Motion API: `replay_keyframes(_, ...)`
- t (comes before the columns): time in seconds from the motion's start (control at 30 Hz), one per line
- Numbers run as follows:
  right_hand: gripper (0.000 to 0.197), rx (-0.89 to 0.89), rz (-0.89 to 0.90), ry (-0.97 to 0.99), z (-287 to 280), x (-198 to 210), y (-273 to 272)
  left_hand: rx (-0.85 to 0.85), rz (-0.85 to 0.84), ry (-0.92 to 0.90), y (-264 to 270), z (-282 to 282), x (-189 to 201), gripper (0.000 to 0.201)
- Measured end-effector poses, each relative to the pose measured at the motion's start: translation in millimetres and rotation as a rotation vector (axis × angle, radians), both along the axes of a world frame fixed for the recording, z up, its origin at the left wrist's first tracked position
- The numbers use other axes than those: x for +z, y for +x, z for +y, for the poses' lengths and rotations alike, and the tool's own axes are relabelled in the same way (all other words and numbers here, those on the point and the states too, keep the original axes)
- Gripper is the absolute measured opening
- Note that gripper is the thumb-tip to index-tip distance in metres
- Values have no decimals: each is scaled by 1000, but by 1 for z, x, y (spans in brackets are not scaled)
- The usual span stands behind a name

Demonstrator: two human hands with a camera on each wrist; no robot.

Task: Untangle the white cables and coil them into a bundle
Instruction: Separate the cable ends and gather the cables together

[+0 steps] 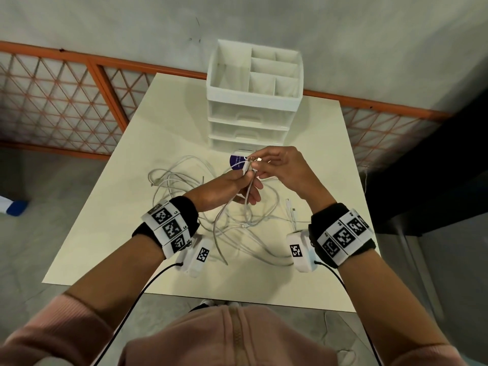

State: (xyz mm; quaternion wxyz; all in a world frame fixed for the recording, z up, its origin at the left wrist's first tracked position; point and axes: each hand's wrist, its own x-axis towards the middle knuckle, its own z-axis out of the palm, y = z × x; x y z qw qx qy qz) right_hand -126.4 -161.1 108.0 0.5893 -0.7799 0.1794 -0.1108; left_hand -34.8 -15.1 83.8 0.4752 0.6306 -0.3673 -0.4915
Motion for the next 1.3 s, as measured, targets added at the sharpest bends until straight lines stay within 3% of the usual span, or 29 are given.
replay_keyframes(0.17,23,-4,21,39,-1,4,4,15,34,26,-1,-3,-1,33)
replay_keyframes(0.3,23,-41,62,6,6,10,6,20,-42,52,-8,-5,-1,31)
replay_keyframes(0.43,46,-127,53,34,12,13,5,105,44,-76,-9,-6,9,40)
replay_keyframes(0.57,52,245,200,246,16,-10,1,225,47,-177,-3,-6,25,50)
replay_keyframes(0.63,41,480,285,243,30,-20,-3,269,85,-217,0,-7,32,45)
replay_keyframes(0.7,20,574,325,256,44,-26,-6,288,104,-253,2,-6,39,44)
replay_keyframes(0.73,6,554,325,225,47,-25,-8,296,81,-265,3,-4,42,44)
replay_keyframes(0.87,42,356,368,-108,24,-27,-4,355,-7,-297,12,8,50,44)
replay_keyframes(1.0,39,270,494,-531,-9,-36,-11,420,-140,-292,17,14,53,48)
replay_keyframes(1.1,36,145,406,-393,-25,-27,-20,419,-348,-215,31,23,49,40)
replay_keyframes(1.17,30,136,300,-271,-26,-11,-21,296,-417,-116,32,27,47,25)
replay_keyframes(1.3,32,129,190,-297,-15,17,-6,65,-551,1,14,19,37,15)
